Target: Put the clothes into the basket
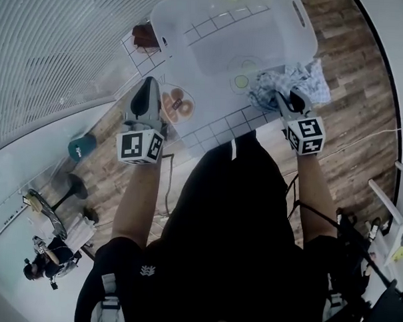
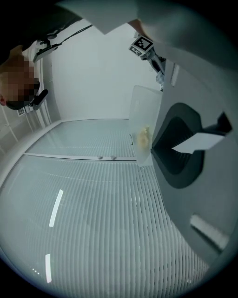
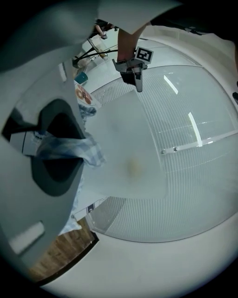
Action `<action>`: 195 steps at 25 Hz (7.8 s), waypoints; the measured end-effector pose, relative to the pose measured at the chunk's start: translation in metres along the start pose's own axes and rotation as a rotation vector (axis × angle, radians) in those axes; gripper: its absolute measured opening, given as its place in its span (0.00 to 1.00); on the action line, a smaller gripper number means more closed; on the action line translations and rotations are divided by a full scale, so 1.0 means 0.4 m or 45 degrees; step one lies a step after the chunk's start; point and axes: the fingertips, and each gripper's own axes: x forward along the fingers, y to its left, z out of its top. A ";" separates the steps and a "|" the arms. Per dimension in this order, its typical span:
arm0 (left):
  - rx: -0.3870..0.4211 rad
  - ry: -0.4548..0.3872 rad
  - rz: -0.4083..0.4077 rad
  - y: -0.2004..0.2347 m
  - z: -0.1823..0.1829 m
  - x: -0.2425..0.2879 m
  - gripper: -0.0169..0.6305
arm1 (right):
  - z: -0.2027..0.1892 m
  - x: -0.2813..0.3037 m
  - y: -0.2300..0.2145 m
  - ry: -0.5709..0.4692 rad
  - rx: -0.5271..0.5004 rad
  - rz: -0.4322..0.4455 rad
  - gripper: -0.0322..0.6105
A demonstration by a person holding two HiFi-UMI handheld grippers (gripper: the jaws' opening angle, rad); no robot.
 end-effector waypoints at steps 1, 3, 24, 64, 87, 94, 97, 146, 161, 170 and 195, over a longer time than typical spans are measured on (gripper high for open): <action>0.000 0.000 0.004 0.004 0.007 0.000 0.04 | 0.012 -0.013 0.000 -0.011 -0.004 -0.012 0.19; -0.006 -0.004 0.017 0.017 0.025 -0.001 0.04 | 0.038 -0.040 -0.001 -0.036 -0.010 -0.035 0.19; -0.084 -0.154 -0.034 0.020 0.227 -0.017 0.04 | 0.323 -0.289 -0.040 -0.272 -0.111 -0.205 0.19; 0.017 -0.242 -0.033 0.089 0.438 -0.075 0.04 | 0.832 -0.281 0.073 -0.615 -0.305 -0.099 0.19; -0.021 -0.259 0.092 0.235 0.462 -0.092 0.04 | 0.977 -0.138 0.196 -0.637 -0.353 0.079 0.19; -0.032 -0.251 0.099 0.261 0.450 -0.093 0.04 | 0.991 -0.106 0.251 -0.630 -0.378 0.129 0.19; -0.036 -0.247 0.098 0.267 0.441 -0.092 0.04 | 0.991 -0.093 0.269 -0.624 -0.384 0.147 0.19; -0.073 -0.088 0.065 0.244 0.222 0.017 0.04 | 0.740 0.200 0.195 -0.370 -0.259 0.198 0.19; -0.089 -0.078 0.078 0.252 0.197 0.038 0.04 | 0.678 0.249 0.163 -0.282 -0.252 0.194 0.20; -0.091 -0.070 0.077 0.259 0.197 0.038 0.04 | 0.675 0.261 0.166 -0.254 -0.262 0.185 0.21; -0.103 -0.099 0.058 0.261 0.231 0.037 0.04 | 0.695 0.232 0.143 -0.297 -0.254 0.067 0.26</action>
